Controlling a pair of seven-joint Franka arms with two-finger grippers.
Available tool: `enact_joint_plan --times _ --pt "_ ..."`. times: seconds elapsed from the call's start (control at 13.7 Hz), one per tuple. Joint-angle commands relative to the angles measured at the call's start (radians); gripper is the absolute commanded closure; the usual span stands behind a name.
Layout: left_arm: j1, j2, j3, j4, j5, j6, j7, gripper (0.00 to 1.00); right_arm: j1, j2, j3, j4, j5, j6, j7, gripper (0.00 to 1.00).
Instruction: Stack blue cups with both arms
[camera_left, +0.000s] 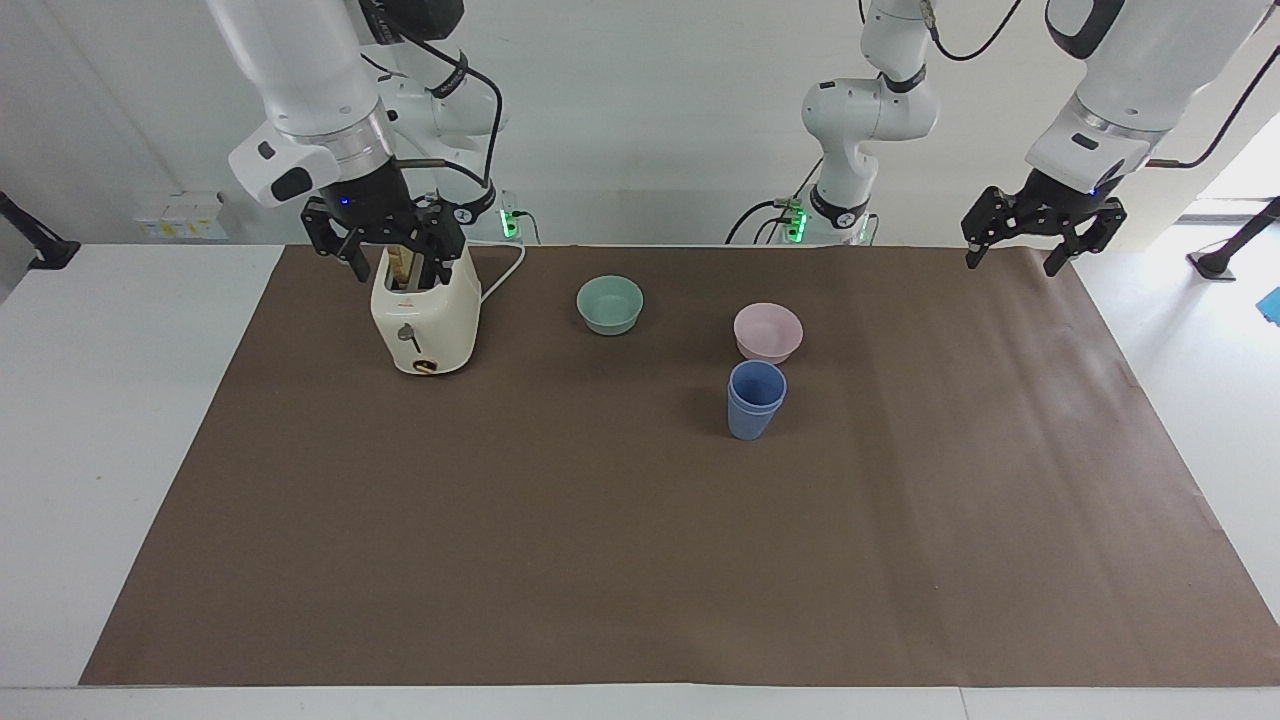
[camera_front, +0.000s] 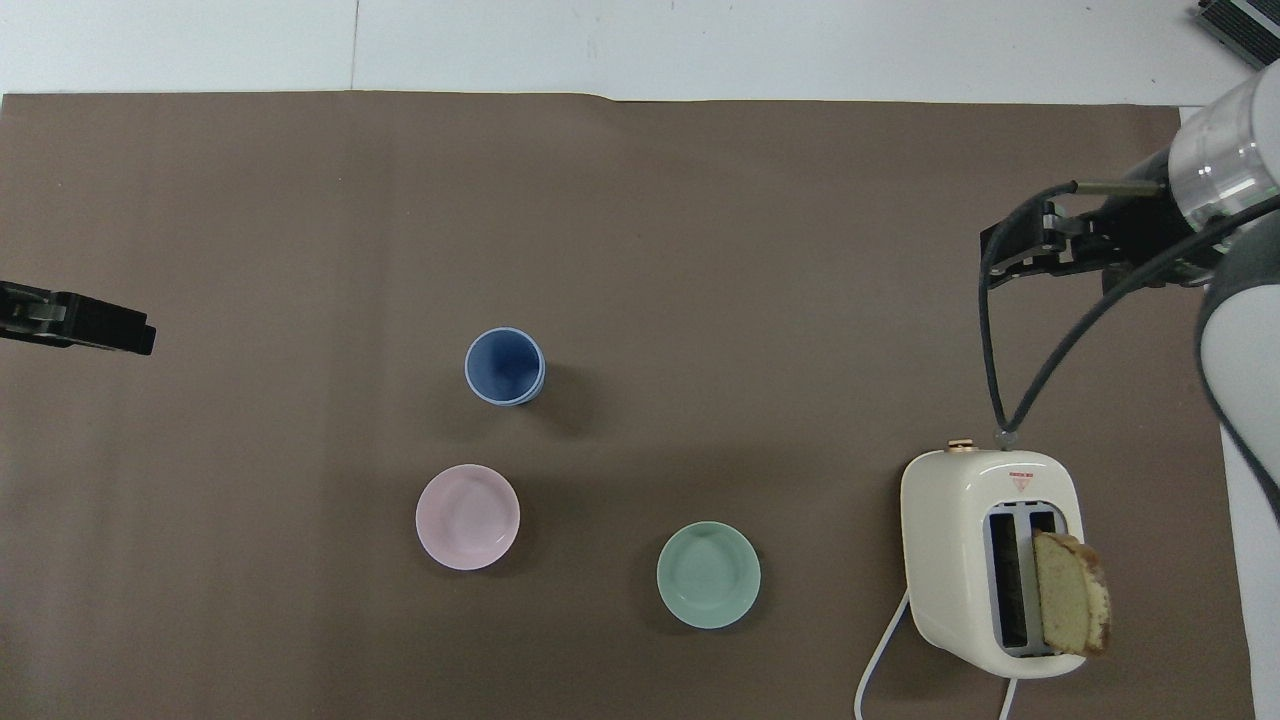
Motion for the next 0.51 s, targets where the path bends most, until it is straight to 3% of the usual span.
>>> enact_joint_plan --times 0.0,0.44 --pt "0.002 -0.012 -0.003 0.001 0.008 -0.013 0.006 0.0 -0.065 -0.044 0.012 -0.071 0.031 0.006 -0.059 0.0" --pt "0.006 -0.01 -0.002 0.002 0.008 -0.013 0.004 0.0 -0.112 -0.098 0.007 -0.162 0.012 0.018 -0.115 0.0"
